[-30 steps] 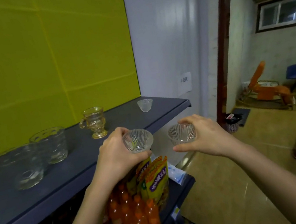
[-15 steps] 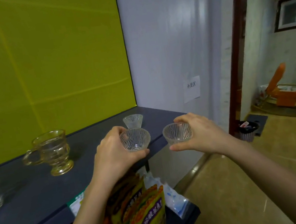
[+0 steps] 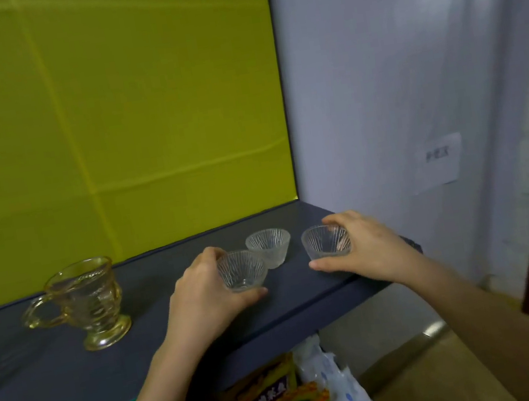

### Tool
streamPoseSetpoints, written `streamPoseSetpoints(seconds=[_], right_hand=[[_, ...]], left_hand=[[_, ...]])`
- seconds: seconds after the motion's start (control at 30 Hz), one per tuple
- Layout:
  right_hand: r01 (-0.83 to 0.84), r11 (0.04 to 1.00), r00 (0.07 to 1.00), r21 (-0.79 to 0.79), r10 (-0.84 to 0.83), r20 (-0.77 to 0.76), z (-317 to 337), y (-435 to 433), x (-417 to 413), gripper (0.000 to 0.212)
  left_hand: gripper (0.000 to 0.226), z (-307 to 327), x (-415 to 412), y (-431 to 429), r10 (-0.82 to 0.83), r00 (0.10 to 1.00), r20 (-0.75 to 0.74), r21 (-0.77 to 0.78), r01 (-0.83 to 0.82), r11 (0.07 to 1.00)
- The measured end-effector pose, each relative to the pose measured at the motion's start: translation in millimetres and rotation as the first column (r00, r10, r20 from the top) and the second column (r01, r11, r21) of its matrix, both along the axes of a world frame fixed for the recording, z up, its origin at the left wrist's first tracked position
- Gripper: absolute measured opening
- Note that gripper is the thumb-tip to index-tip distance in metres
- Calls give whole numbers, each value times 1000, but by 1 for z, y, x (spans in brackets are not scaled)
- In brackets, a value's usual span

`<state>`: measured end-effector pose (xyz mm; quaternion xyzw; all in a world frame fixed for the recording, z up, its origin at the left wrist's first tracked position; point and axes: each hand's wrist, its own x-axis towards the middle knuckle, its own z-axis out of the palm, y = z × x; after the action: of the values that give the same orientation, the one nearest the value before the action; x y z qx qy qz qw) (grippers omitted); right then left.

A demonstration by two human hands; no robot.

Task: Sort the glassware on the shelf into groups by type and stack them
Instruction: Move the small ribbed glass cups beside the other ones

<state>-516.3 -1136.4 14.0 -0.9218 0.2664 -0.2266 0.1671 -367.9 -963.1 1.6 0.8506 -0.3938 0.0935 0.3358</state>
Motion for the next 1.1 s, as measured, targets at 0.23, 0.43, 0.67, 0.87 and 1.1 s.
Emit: streamPoseSetpoints(seconds=[0.23,0.43,0.67,0.87,1.1], right_hand=[[-158,987,984,-3,157,-88,-5,-48,32,86],[-257,966,959,15,257,-119,-6,-72,48,86],[-347,938,930,22,347,-122,-10,-87,57,88],[-433,896,901,-94,432,-29,0,-85,48,90],[-640,730,741,-240,669,60,18,-27,46,44]], left_hand=[[79,-4,2,-18,163,986,-31,12,-163,987],[78,-9,-2,-31,269,963,-27,-18,-269,963],[79,-13,-4,-39,327,943,-60,-24,-329,944],[88,-15,-5,-39,356,934,-34,55,-354,934],[56,-12,-35,6,488,830,271,13,-510,860]])
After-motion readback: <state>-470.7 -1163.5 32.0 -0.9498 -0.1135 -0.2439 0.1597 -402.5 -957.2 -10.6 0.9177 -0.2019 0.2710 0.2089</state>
